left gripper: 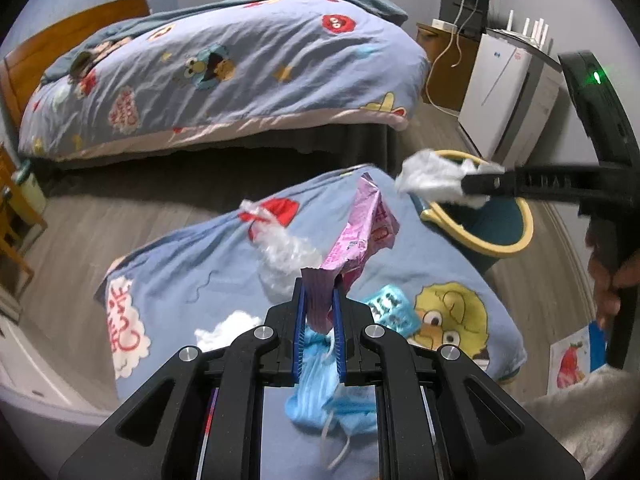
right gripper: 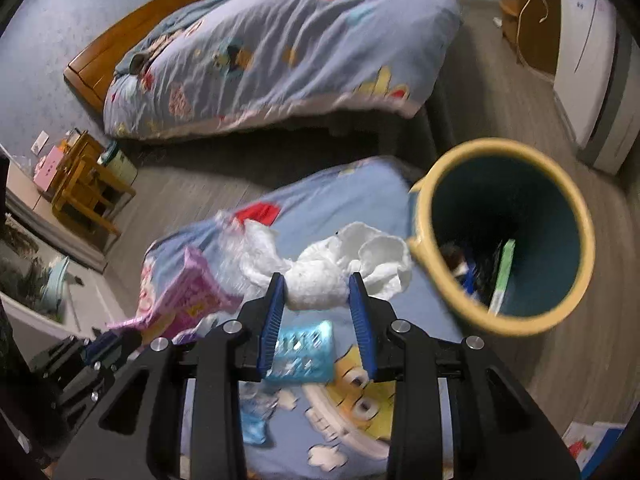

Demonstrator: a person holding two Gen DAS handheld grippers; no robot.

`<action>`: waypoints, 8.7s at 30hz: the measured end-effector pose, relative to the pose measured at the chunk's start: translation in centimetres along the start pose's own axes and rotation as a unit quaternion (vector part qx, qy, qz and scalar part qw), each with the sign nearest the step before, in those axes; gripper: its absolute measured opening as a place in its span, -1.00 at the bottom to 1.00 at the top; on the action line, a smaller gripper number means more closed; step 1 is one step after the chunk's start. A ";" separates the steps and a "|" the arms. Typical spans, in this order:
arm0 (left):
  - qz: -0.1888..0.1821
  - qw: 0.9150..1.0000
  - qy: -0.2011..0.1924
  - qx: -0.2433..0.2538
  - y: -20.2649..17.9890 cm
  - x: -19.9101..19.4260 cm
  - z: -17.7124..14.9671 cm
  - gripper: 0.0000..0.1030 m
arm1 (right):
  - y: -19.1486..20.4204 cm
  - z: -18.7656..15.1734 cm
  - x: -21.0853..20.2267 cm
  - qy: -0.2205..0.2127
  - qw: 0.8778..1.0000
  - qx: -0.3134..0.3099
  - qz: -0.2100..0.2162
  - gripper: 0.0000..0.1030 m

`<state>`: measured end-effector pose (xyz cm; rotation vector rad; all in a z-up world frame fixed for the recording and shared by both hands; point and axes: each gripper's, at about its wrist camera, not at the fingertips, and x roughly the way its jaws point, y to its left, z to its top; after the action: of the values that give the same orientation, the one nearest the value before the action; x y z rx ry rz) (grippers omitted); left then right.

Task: Collect trash
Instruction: 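Carry the white tissue over the bin and open the right tool, then move both open tools back over the trash on the cushion, then grasp the purple bottle with left tool while right tool grasps blue face mask, then lift the purple bottle with left tool while right tool carries mask over bin, then open the right tool over the bin while left tool drops the bottle in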

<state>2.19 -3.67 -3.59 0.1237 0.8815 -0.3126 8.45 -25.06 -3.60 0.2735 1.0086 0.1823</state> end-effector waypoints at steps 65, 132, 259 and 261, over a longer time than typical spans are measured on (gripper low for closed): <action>-0.044 0.997 0.014 0.063 -13.0 11.5 8.4 0.67 | -18.8 4.1 1.9 -0.010 0.975 0.166 -0.145 0.88; 0.100 0.978 0.143 -0.112 10.6 6.3 -8.9 0.34 | 11.6 -11.4 4.9 0.168 0.971 -0.160 0.055 -0.81; -0.065 0.987 0.016 0.147 -19.4 12.6 8.3 0.57 | -21.9 2.3 3.0 0.017 0.969 0.196 -0.147 0.88; -0.053 0.988 0.016 0.143 -18.8 12.0 8.1 0.66 | -21.7 2.4 2.9 0.015 0.970 0.194 -0.148 0.88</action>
<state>9.29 -25.94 -7.39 0.3486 0.8725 -0.5375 12.53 -45.22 -11.48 0.4729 1.0997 -0.2867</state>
